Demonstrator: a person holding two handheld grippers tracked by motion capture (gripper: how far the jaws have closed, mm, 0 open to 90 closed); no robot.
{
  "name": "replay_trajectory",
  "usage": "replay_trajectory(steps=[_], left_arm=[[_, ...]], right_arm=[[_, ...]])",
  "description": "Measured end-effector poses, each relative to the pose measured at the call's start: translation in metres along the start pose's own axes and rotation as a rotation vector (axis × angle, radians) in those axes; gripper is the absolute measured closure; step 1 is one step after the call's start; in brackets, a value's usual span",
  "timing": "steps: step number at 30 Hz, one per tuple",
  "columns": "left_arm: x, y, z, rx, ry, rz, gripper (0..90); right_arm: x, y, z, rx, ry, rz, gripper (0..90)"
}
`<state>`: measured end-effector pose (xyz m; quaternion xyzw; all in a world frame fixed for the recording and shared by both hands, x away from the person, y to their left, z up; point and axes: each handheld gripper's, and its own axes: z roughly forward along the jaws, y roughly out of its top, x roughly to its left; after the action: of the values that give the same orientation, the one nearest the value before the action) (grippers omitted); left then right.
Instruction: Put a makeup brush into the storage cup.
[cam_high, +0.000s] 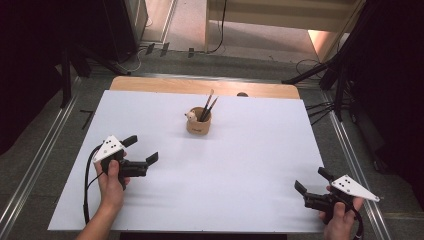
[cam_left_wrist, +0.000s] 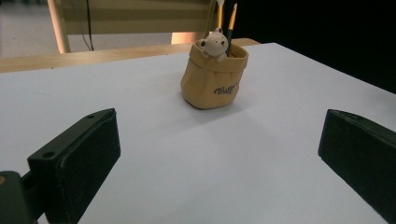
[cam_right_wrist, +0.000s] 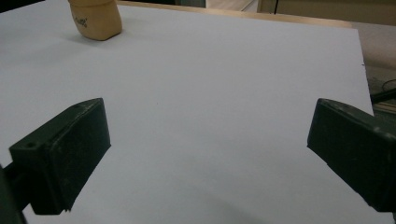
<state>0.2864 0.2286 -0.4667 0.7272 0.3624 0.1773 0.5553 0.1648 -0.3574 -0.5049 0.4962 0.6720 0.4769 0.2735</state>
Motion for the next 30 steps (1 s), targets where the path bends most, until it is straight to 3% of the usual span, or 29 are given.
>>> replay_trajectory(steps=[8, 18, 30], left_arm=[[0.004, -0.005, -0.018, -0.019, -0.004, -0.023, 0.0], [0.011, -0.012, -0.045, -0.014, 0.045, 0.011, 0.0], [0.024, -0.025, -0.077, -0.019, 0.102, -0.001, 0.0]], right_arm=[[0.0, 0.0, 0.0, 0.0, 0.002, -0.001, 0.0], [-0.001, 0.0, -0.001, -0.001, 0.0, 0.002, 0.0], [0.0, 0.0, 0.001, 0.0, 0.002, -0.002, 0.0]])
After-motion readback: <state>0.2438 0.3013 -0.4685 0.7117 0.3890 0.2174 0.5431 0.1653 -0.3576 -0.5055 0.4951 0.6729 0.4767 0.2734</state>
